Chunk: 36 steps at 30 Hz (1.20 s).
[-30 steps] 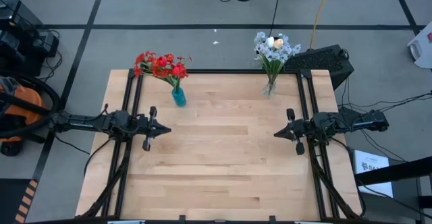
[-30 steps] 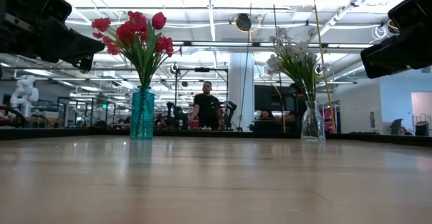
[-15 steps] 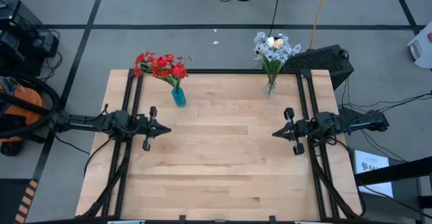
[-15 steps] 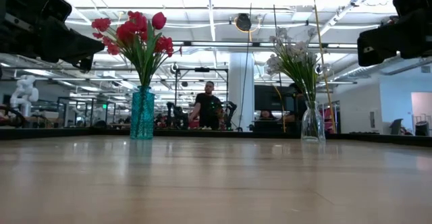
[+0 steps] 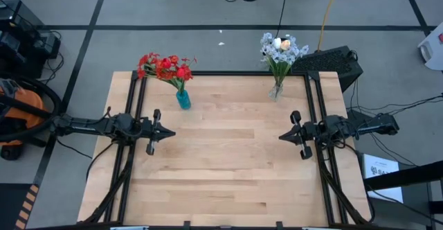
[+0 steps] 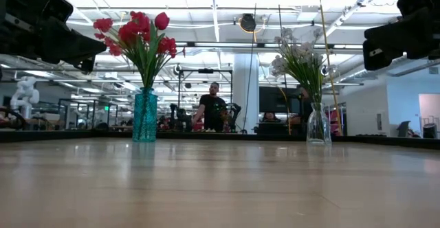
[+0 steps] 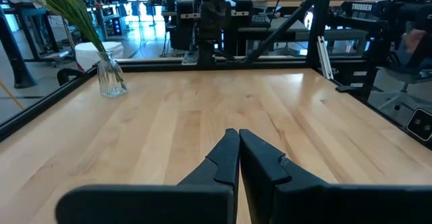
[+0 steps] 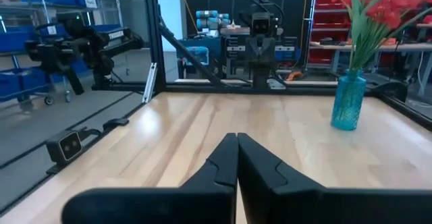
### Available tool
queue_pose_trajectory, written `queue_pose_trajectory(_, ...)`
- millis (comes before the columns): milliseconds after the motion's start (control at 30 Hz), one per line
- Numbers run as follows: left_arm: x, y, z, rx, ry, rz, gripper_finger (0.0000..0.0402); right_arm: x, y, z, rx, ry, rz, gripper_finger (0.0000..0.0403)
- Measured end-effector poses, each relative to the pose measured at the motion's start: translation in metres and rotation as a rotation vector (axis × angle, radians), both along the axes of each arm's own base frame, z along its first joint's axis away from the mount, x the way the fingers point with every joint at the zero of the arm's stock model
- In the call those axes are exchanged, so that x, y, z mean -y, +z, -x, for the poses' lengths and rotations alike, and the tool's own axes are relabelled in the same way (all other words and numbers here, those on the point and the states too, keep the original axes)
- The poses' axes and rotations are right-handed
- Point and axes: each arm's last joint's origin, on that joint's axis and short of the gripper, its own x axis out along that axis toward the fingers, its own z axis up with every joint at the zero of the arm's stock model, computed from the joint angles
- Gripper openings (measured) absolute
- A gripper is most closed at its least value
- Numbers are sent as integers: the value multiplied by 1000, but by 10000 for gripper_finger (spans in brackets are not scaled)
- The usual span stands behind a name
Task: Sort flowers into vase by color
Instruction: Return to Home Position
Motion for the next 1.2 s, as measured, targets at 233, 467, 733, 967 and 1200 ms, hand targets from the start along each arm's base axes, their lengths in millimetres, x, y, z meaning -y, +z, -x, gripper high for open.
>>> queue_pose_trajectory(233, 0, 0, 0, 0, 0, 0, 18, 0, 0, 0, -1, 0, -13, 0)
queue_pose_trajectory(467, 0, 0, 0, 0, 0, 0, 18, 0, 0, 0, 0, 0, -13, 0)
queue_pose_trajectory(733, 0, 0, 0, 0, 0, 0, 18, 0, 0, 0, 1, 0, -13, 0)
queue_pose_trajectory(967, 0, 0, 0, 1, 0, 0, 18, 0, 0, 0, 0, -1, -13, 0)
queue_pose_trajectory(1200, 0, 0, 0, 0, 0, 0, 18, 0, 0, 0, 1, -1, -13, 0)
